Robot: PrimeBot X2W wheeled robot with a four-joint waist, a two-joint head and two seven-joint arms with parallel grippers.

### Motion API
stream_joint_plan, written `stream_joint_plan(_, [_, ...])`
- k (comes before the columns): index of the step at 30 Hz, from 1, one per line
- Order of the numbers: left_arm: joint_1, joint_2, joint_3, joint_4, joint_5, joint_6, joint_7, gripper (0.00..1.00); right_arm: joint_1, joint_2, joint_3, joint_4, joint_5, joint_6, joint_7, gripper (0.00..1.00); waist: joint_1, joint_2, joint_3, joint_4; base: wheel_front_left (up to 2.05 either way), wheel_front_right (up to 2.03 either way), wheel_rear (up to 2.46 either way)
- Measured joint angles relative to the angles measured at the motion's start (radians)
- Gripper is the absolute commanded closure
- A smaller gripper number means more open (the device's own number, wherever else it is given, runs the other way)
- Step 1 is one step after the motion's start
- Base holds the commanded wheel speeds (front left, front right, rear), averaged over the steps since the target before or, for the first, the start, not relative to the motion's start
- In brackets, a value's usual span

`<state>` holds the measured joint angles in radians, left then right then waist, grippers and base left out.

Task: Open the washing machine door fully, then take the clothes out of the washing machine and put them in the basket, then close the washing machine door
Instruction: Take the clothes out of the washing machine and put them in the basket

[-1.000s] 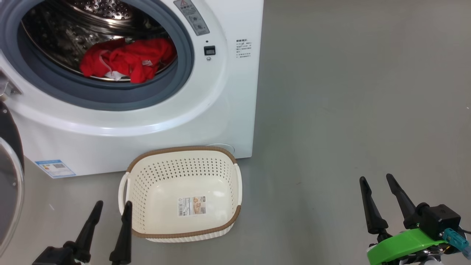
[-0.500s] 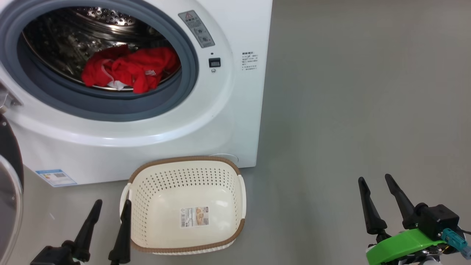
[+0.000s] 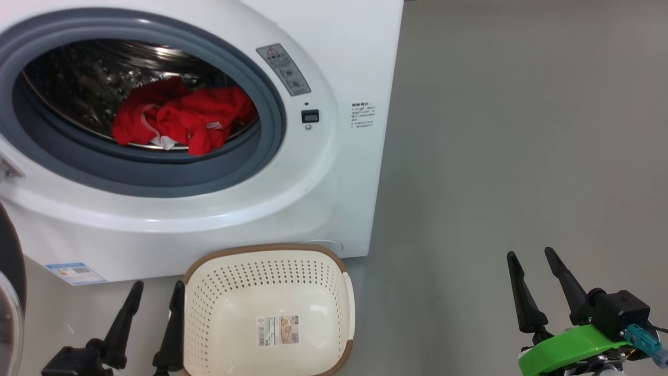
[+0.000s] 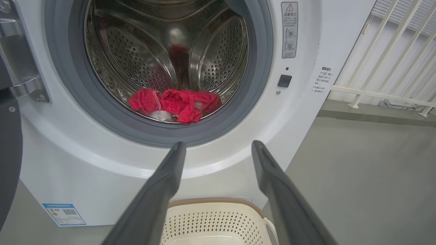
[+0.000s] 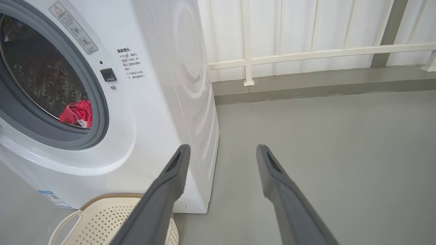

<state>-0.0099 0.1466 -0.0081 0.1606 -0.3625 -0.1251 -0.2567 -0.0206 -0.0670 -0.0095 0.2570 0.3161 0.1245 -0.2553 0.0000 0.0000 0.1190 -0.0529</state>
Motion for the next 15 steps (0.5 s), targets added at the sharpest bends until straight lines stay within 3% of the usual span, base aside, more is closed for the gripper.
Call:
stream_joint_plan(7, [-0.016,0.0,0.0,0.007,0.0,0.0,0.0,0.0,0.0,0.001,0.0,0.001,0.0,0.0,0.0,0.0,0.0,0.0,-0.002,0.002,0.61,-0.61,0.0])
stream_joint_plan(15, [-0.017,-0.002,0.004,0.01,0.002,0.0,0.0,0.0,0.0,0.004,0.0,0.001,0.0,0.0,0.0,0.0,0.0,0.0,0.005,0.004,0.04,-0.04,0.0])
